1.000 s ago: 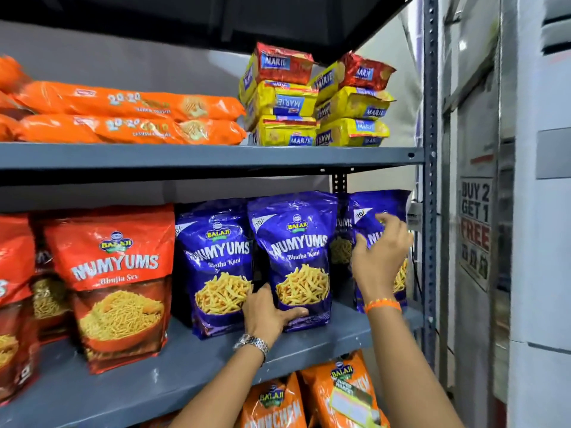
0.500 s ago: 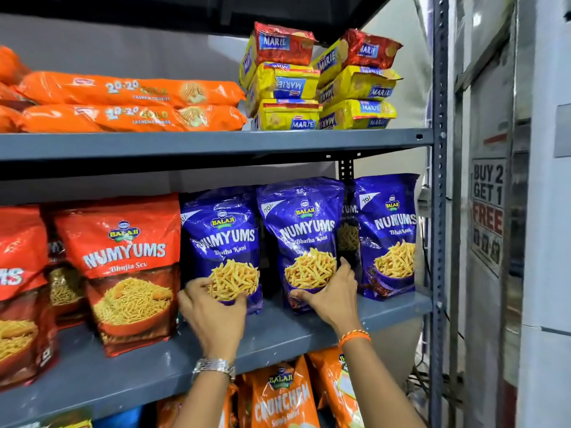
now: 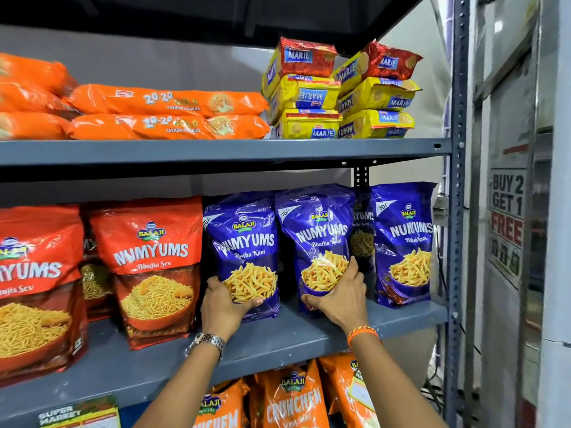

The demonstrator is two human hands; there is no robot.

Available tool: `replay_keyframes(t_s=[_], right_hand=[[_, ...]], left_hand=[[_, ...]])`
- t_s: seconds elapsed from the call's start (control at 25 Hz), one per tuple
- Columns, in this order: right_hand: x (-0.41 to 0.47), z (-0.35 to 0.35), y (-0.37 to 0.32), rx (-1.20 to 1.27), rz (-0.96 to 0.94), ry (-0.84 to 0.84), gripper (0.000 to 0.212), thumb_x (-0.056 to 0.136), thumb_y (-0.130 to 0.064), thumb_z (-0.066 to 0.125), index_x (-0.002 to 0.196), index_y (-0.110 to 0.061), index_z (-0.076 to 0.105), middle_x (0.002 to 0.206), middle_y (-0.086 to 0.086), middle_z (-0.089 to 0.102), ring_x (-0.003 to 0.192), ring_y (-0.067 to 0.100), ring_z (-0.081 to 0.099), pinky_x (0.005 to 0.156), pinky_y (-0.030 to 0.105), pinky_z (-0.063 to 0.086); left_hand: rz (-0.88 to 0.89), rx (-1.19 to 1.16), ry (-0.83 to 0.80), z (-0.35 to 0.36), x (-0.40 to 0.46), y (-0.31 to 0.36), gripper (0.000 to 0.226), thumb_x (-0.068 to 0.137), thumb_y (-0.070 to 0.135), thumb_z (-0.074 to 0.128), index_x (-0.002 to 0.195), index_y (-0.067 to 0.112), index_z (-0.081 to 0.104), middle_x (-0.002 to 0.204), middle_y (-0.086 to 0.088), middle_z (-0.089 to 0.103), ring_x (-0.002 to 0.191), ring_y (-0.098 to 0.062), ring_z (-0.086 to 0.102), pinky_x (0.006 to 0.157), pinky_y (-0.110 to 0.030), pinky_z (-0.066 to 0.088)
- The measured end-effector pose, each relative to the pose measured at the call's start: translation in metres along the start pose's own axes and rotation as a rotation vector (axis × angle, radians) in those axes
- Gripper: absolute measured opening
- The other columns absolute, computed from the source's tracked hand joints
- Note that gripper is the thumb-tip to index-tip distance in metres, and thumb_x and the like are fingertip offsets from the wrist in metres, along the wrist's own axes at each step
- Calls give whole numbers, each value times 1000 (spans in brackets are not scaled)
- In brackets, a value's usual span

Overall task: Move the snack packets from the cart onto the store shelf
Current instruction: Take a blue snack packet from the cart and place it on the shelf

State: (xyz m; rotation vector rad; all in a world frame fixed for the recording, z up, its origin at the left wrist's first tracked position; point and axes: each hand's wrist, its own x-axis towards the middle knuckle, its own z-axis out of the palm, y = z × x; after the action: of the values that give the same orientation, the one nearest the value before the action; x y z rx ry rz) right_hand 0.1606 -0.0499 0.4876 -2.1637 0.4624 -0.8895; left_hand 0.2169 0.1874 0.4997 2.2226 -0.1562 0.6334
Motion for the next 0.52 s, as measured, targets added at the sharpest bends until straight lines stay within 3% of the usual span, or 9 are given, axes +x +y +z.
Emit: replay_keyframes(t_s=[0.24,0.52], right_hand=[[-9,-7,11,57,-4,92,149,36,-62,89,152,-19,7,143,20,37,128,45,42,108,54,38],[-8,-18,15,80,-6,51,150,38,-54,95,154,-17,6,150,18,30,137,44,35,114,55,35]], left_hand=[[76,16,75,-6,-26,1,103,46,65,88,118,6,45,110,-10,67,101,-31,67,77,-34,54],[59,22,104,-7,-31,8,112,39,71,86,122,7,45,113,-8,67,103,-29,68,79,-34,55]])
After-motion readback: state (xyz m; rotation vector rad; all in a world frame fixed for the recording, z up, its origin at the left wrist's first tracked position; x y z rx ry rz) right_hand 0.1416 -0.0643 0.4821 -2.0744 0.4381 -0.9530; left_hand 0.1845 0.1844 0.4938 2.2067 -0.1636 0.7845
